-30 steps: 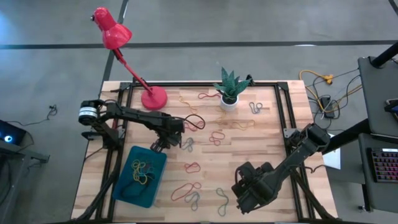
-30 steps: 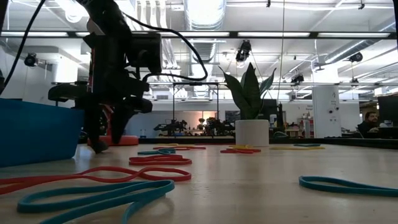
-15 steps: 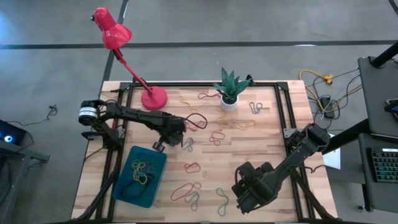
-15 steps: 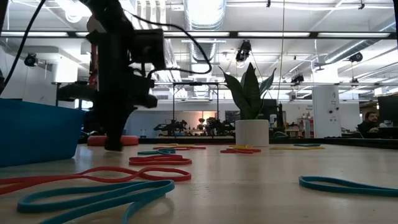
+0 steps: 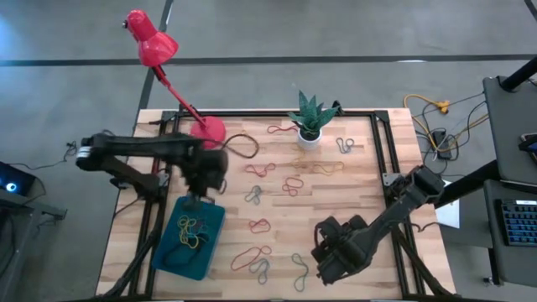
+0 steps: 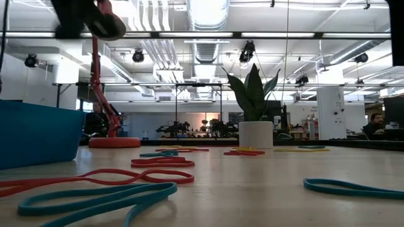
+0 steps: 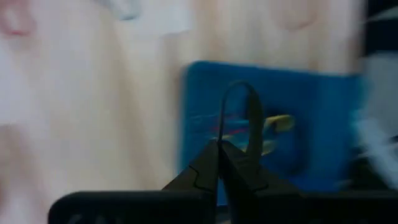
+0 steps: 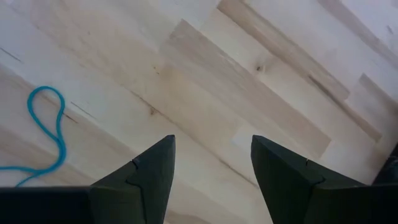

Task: Pick and place rubber bands into bin
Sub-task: Put the black rubber band into the blue bin, then put the red rubber band into the blue bin

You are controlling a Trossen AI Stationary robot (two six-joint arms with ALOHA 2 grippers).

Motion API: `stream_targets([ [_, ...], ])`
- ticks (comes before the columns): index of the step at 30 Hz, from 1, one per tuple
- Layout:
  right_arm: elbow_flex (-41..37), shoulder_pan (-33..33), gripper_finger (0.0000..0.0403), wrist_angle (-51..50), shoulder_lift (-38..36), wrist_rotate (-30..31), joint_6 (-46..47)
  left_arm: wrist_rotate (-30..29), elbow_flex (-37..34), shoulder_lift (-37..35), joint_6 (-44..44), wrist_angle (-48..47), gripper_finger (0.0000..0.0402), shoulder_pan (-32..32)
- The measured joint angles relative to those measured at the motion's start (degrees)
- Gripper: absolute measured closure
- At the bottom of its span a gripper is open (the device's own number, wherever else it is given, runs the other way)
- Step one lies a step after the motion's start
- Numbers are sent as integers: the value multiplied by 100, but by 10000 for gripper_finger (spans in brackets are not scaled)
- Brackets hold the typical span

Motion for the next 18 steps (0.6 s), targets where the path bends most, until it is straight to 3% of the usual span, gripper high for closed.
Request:
stream_targets([
  [4, -2, -162, 204, 23, 0, 6, -448, 61, -487, -452, -1150, 354, 402, -858],
  [9, -4, -416, 204, 133, 0, 6, -1271, -226, -1595, -716, -2902, 1619, 385, -1941],
  [14, -5, -632, 204, 416, 0, -32, -2145, -240, -2270, -619, -4367, 2008, 314, -2549],
  [18, -7, -774, 204, 472, 0, -173, -2694, -222, -2347, -608, -4775, 2050, 245, -2683],
])
